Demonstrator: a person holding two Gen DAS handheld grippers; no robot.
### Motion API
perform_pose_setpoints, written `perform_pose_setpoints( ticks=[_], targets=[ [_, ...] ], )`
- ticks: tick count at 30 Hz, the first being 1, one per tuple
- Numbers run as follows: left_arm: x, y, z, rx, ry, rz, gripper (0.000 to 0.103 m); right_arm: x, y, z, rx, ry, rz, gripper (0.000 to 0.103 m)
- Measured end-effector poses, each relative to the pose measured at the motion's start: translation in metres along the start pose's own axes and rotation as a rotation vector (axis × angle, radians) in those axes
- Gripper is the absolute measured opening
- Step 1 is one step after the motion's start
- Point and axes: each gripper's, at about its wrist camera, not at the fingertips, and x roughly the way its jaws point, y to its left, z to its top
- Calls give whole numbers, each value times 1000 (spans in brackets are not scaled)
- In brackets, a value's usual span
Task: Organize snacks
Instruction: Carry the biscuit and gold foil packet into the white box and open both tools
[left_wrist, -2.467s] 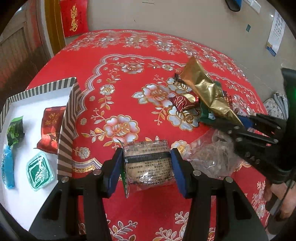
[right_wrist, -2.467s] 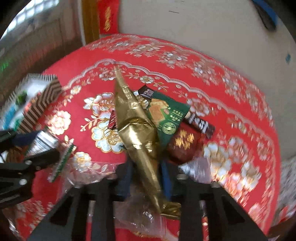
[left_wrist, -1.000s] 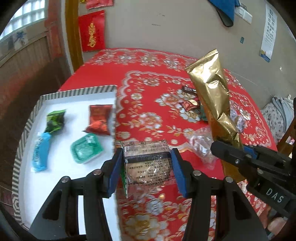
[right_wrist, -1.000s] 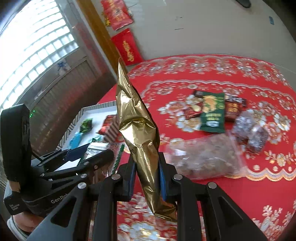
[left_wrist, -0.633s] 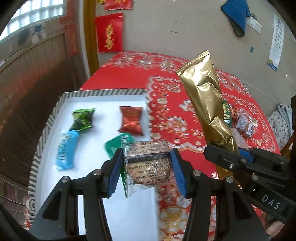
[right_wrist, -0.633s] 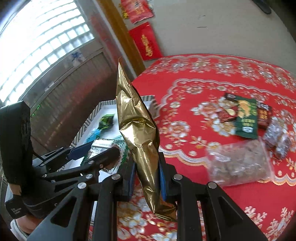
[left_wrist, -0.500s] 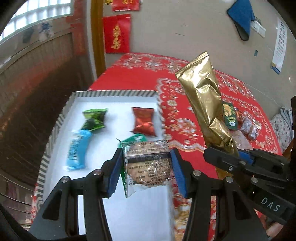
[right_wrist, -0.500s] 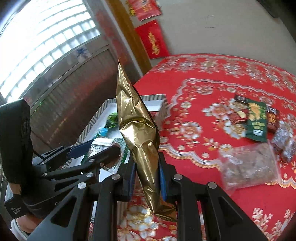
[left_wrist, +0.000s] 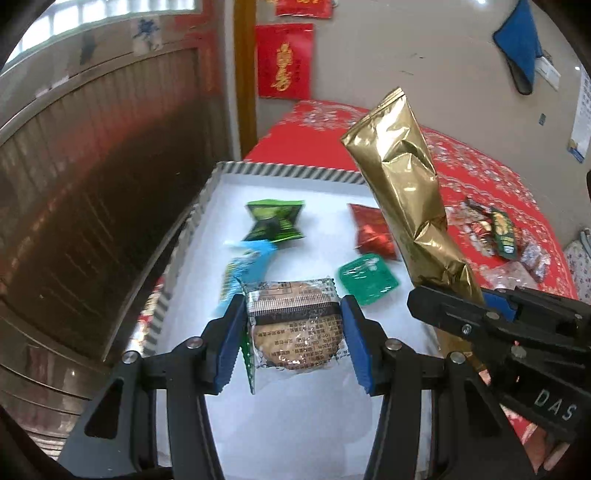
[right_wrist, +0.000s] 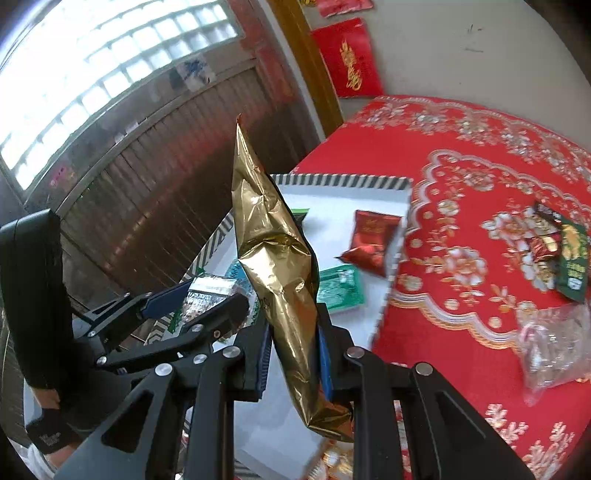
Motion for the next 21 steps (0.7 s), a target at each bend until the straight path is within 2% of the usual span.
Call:
perform_pose_setpoints(
  ticks=[4, 11, 21],
  targets=[
    [6, 15, -5, -4, 18, 30, 53, 24, 7, 1, 29, 42, 30, 21],
    [27, 29, -16, -11, 65, 68, 53, 55, 15, -4, 40, 101, 2, 22],
    [41, 26, -25, 29, 82, 92, 54, 69, 14, -8, 60, 137, -26, 24]
  ],
)
